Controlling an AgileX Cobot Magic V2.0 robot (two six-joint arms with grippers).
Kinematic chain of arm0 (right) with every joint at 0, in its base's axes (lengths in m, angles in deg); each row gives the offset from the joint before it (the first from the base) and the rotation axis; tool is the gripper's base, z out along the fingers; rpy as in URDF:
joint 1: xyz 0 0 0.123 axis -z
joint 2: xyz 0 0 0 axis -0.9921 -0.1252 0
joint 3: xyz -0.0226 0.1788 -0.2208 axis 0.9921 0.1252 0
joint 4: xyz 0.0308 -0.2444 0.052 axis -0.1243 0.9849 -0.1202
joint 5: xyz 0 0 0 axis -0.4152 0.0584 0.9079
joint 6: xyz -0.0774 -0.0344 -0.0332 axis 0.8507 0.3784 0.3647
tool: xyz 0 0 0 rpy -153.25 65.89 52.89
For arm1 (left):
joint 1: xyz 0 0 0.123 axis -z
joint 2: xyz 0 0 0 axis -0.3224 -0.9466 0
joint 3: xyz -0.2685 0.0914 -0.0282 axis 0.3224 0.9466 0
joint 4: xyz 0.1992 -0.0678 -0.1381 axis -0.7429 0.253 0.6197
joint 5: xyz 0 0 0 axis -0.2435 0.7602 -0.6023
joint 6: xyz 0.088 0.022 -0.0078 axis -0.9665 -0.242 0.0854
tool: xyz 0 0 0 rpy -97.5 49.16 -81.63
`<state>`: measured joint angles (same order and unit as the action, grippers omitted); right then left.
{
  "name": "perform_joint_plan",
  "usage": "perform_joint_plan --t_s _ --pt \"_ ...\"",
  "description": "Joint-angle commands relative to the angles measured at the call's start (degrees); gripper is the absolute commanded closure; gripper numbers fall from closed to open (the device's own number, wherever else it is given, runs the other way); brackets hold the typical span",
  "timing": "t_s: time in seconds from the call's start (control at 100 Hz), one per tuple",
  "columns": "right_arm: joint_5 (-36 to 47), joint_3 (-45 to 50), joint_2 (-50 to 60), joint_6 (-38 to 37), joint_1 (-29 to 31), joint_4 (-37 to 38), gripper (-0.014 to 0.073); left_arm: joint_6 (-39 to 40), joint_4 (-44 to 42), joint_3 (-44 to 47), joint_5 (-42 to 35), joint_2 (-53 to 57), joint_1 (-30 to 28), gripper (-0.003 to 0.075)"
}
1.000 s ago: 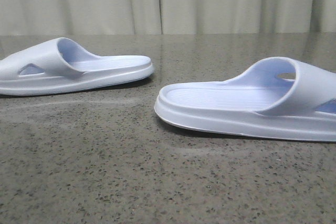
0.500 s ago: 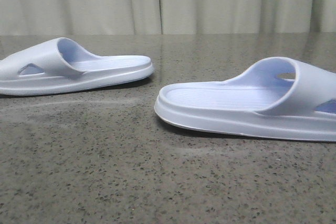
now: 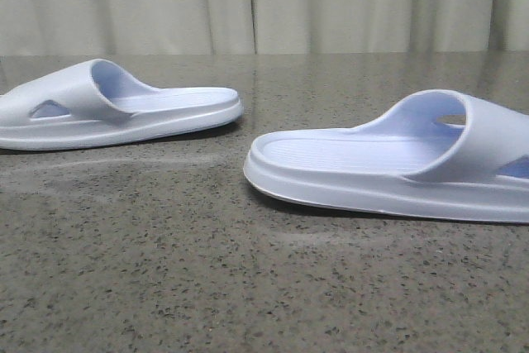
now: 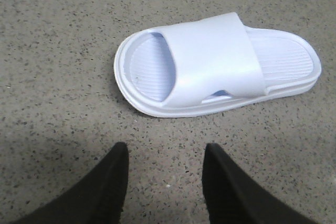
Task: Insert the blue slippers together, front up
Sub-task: 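Grasp the heel rim of the slipper nearer the right gripper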
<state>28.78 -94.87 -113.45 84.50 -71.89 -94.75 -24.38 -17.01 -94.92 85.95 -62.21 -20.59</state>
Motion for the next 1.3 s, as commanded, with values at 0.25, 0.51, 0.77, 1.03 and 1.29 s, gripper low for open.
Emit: perform_joint_plan --t_s 0.25,0.51,0.77,1.03,1.29 --pt "-0.5 -1.9 -4.3 5.5 0.6 -5.5 0.0315 -3.7 5.5 -2.0 -1.4 -2.5 -0.1 0.0431" --pt "-3.5 -1.9 -8.2 13.7 5.9 -16.2 0.0315 -4.5 5.5 -2.0 -1.6 -2.5 -0.1 0.0431" --pt "-5.6 -1.9 -10.2 16.2 7.4 -17.8 0.0315 -4.8 5.5 -2.0 -1.6 -2.5 -0.1 0.0431" --pt "-6.8 -1.9 -11.9 16.9 7.4 -18.3 0.0319 -4.8 5.5 -2.0 -2.2 -2.6 -0.1 0.0431" --pt "-7.4 -1.9 -12.4 18.0 7.4 -19.3 0.0557 -4.8 5.5 -2.0 -2.2 -2.7 -0.1 0.0431"
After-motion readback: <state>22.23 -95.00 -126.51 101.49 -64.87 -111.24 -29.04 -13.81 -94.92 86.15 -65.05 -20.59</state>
